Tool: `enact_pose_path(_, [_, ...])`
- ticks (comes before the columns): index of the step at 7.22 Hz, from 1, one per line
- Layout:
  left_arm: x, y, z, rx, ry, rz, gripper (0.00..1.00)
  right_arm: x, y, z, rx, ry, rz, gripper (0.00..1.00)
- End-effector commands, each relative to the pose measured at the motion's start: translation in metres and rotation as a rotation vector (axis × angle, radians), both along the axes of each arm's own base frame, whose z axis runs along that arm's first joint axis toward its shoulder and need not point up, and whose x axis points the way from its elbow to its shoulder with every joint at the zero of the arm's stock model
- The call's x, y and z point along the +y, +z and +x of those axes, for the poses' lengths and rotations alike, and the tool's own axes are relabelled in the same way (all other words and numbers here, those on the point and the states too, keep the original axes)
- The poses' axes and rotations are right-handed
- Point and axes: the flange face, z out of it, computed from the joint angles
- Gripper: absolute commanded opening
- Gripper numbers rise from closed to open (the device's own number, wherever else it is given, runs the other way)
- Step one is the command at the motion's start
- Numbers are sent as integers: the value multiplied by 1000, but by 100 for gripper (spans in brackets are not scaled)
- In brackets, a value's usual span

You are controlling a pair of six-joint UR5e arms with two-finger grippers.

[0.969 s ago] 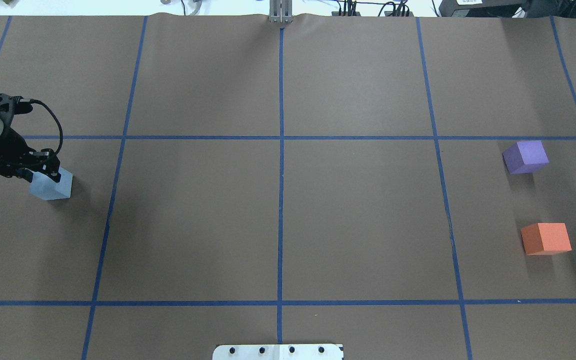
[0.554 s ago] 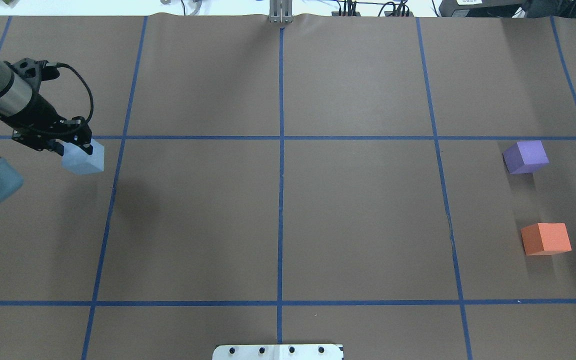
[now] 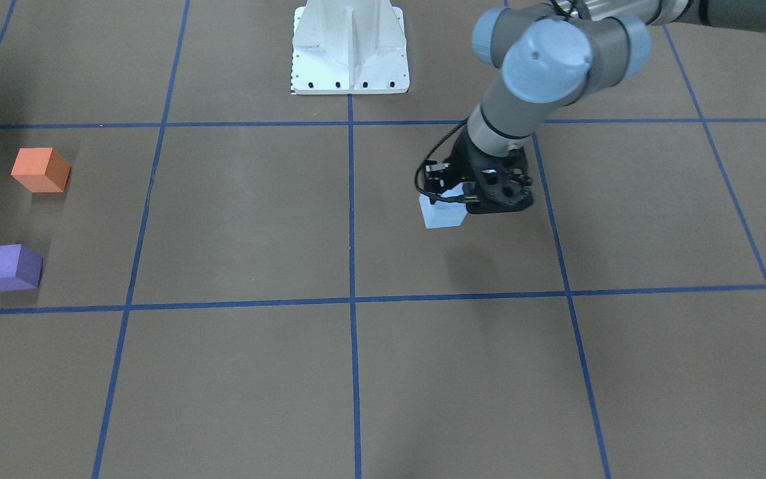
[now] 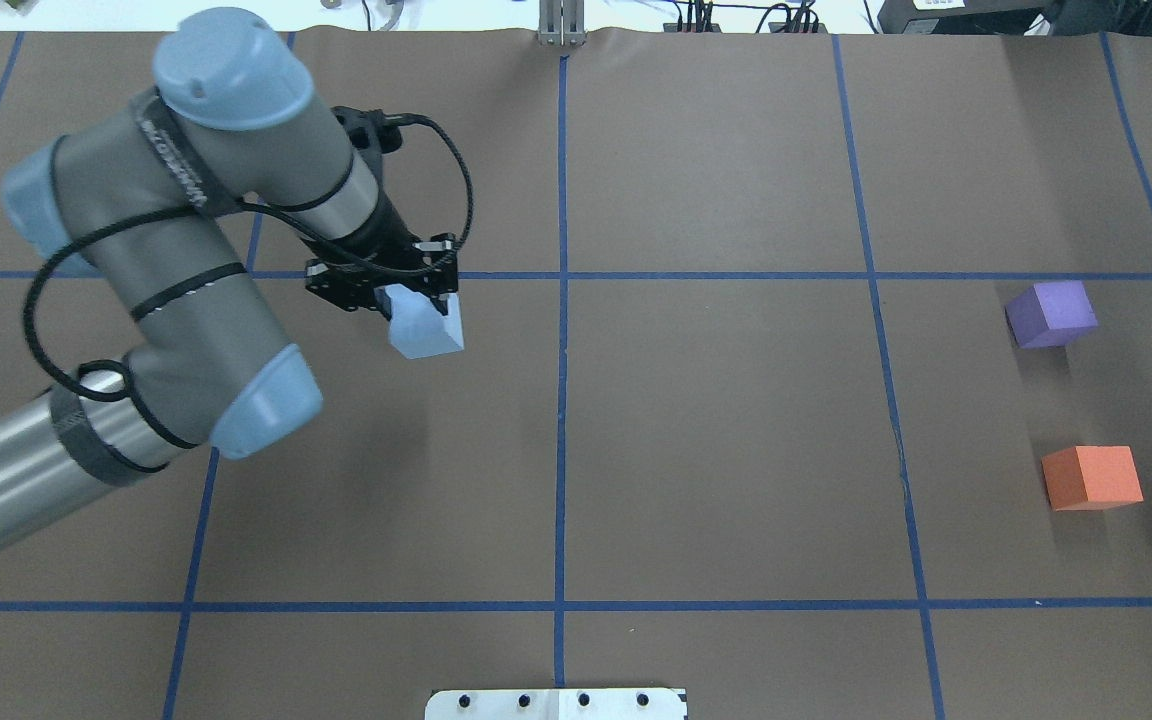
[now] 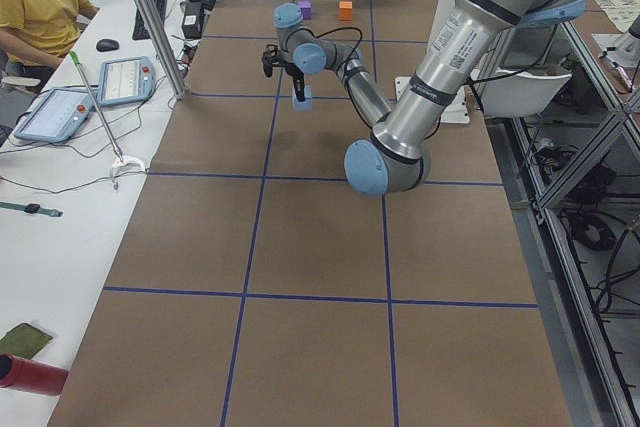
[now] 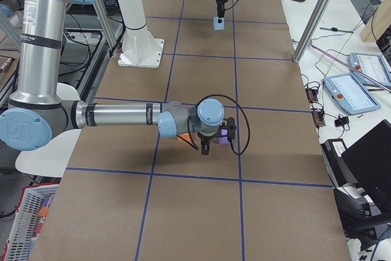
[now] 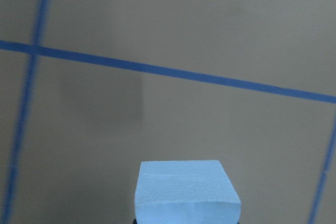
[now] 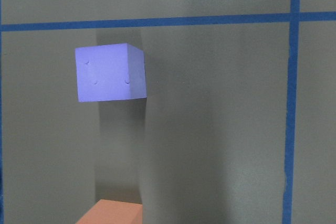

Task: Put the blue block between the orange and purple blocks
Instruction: 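Carry the light blue cube with the left gripper toward the table center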

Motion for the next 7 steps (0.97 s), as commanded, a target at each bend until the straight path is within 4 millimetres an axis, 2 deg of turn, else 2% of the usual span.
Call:
enact_pose_path(1, [8,-97,118,-31,43,40,0,-1,-5,-1,-15,-2,12,100])
enact_pose_path(2, [14,-129,167,-68,61,42,0,-1,-4,-3,-19,-7,19,100])
enact_pose_path(3, [25,-131,191,-74,31,42,0,-1,-6,-4,-20,-10,24,100])
enact_pose_path(4, [34,-123,213,-55,37,65,0,-6,-10,-9,-22,-20,33,100])
enact_pose_path(5, [34,-121,219,-56,40,65,0,-6,-11,-11,-22,-24,34,100])
enact_pose_path(7, [35,-114,226,-69,46,58,48,-12,-18,-16,-26,-31,51,100])
